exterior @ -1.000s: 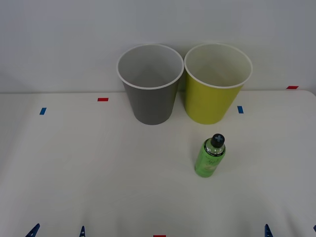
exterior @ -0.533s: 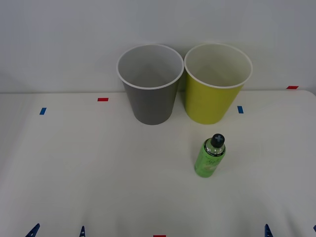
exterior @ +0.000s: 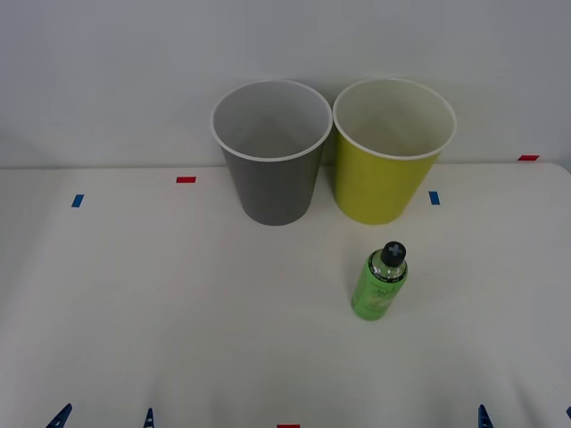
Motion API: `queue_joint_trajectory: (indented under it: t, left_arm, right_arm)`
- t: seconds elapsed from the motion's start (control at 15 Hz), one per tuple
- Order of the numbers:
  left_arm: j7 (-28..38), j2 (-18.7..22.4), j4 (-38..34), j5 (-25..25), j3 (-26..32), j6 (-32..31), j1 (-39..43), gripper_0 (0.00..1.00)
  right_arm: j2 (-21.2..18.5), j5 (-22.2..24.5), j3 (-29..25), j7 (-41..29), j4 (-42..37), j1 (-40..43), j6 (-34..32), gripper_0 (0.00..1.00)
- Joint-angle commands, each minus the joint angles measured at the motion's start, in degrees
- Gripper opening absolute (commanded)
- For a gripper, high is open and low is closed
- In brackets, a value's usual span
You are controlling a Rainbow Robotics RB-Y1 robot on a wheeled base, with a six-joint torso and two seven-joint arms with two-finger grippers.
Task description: Put cans in the gray bin and PET bottles in the light green bin.
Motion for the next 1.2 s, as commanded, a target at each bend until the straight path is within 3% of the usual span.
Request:
queue_joint_trajectory:
  t: [0.07, 0.67, 0.8, 1.2]
  left_arm:
    - [0.0, 0.0, 0.0, 0.0, 0.0, 0.0, 0.0, 1.00]
    - [0.0, 0.0, 0.0, 0.0, 0.0, 0.0, 0.0, 1.00]
    - [0.0, 0.0, 0.0, 0.0, 0.0, 0.0, 0.0, 1.00]
    - [0.0, 0.0, 0.0, 0.0, 0.0, 0.0, 0.0, 1.00]
  right_arm:
    - [0.0, 0.0, 0.0, 0.0, 0.0, 0.0, 0.0, 1.00]
    - [0.7, 0.1, 0.5, 0.0, 1.8, -1.1, 0.7, 1.00]
    - [-0.4, -0.3, 2.0, 0.1, 3.2, -0.9, -4.0, 1.00]
    - [-3.9, 2.9, 5.4, 0.3, 3.2, -1.6, -8.2, 1.00]
